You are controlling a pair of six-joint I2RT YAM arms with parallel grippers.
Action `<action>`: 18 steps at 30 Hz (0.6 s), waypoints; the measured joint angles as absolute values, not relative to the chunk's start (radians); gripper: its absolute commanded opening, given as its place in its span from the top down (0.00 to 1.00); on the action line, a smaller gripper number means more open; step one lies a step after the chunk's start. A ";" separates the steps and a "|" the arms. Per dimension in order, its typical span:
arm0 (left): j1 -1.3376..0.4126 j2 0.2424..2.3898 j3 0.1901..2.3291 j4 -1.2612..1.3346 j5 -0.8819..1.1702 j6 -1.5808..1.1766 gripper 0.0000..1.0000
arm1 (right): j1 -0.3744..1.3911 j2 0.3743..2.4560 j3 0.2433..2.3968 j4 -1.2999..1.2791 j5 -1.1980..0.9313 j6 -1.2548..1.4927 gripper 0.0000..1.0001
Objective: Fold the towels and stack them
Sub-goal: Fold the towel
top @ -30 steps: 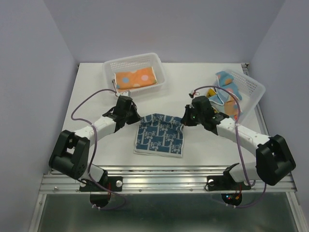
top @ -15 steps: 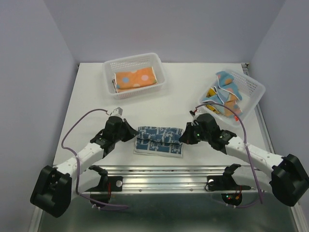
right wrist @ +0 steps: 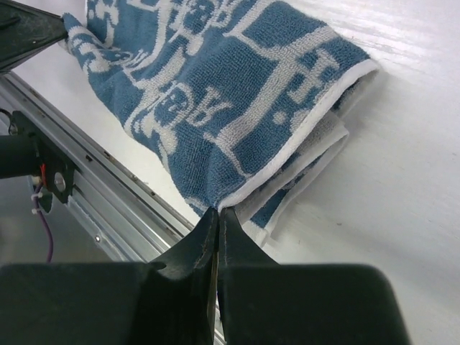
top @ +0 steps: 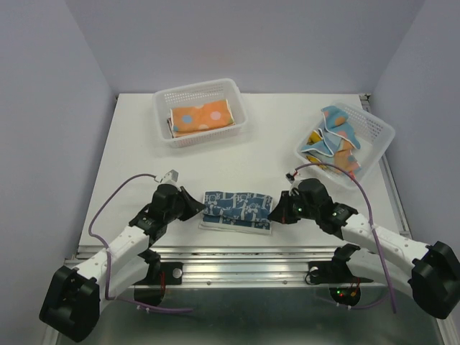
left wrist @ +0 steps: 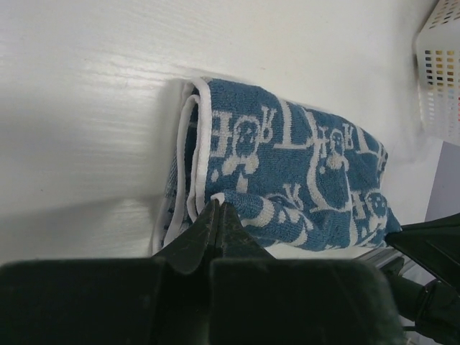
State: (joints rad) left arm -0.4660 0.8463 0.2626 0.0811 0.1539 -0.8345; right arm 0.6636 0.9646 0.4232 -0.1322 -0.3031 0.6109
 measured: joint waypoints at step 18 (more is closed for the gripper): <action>-0.470 0.645 0.248 -0.199 0.154 -0.879 0.01 | 0.669 0.827 0.292 -0.088 -0.403 0.672 0.00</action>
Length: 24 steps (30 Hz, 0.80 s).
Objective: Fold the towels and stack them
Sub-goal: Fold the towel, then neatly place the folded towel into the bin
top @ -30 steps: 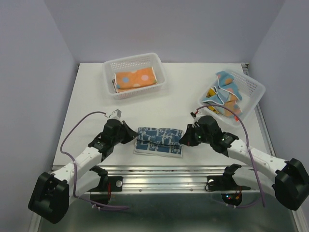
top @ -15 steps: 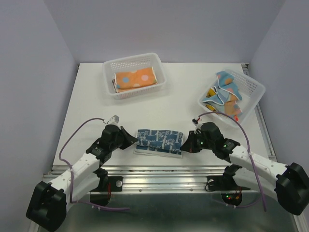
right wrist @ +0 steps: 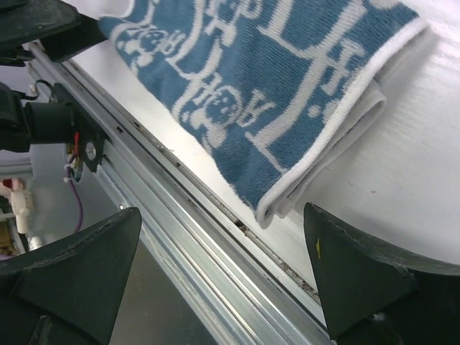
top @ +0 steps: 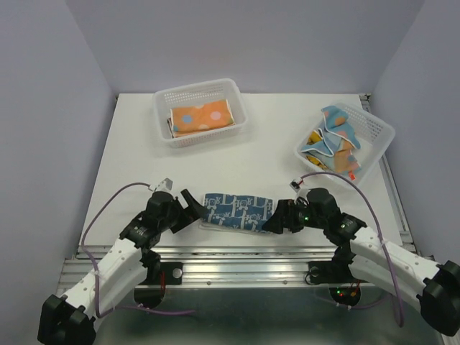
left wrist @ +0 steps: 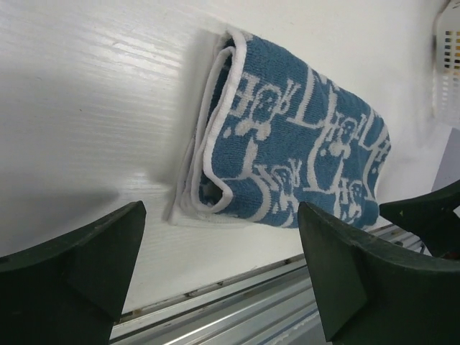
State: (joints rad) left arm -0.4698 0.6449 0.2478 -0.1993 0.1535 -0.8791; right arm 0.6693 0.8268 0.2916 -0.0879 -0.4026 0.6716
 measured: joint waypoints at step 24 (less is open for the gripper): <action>-0.566 1.180 0.459 -0.052 0.089 -0.783 0.34 | 0.669 0.773 0.311 -0.163 -0.373 0.643 0.00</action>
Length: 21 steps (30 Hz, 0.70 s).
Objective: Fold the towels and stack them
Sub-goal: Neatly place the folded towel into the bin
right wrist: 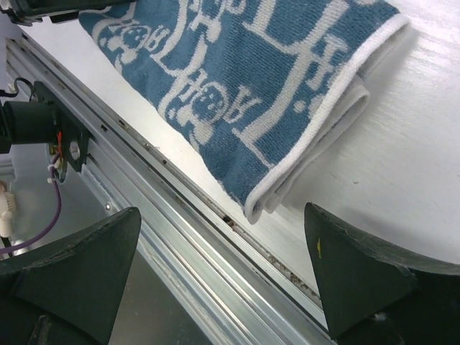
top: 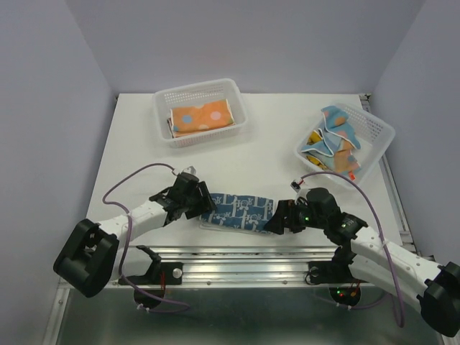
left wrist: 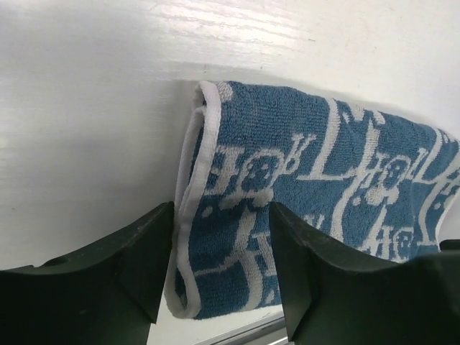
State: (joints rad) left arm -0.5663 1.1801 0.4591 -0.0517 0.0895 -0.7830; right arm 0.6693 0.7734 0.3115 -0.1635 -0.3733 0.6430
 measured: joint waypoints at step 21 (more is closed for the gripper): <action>-0.793 1.519 0.767 -0.197 -0.184 -0.830 1.00 | 0.669 0.691 0.311 -0.150 -0.353 0.627 0.00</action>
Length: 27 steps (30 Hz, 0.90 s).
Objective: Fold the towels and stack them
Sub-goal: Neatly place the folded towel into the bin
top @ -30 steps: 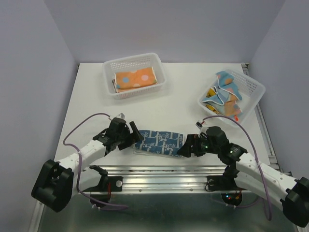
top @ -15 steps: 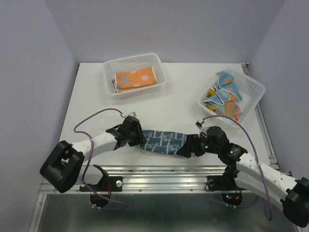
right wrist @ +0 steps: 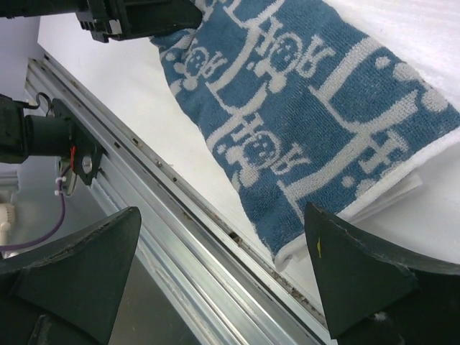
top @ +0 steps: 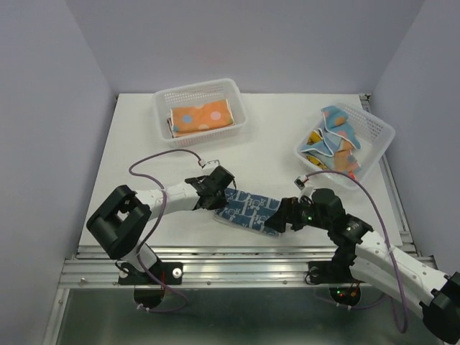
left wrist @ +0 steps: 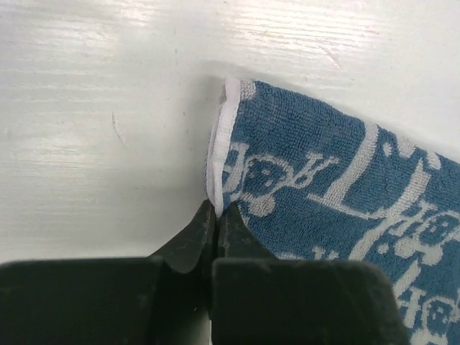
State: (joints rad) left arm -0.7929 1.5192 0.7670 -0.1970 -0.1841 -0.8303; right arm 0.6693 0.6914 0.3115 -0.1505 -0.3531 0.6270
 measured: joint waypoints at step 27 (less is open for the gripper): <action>-0.815 2.085 1.896 -0.504 -0.725 -0.402 1.00 | 0.669 0.399 0.291 -0.104 -0.089 0.546 0.00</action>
State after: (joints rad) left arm -0.8154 2.0846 1.8961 -0.5041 -0.7254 -0.4019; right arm 0.6693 0.3988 0.2913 -0.1040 -0.0887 0.5461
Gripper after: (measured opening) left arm 0.047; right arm 0.999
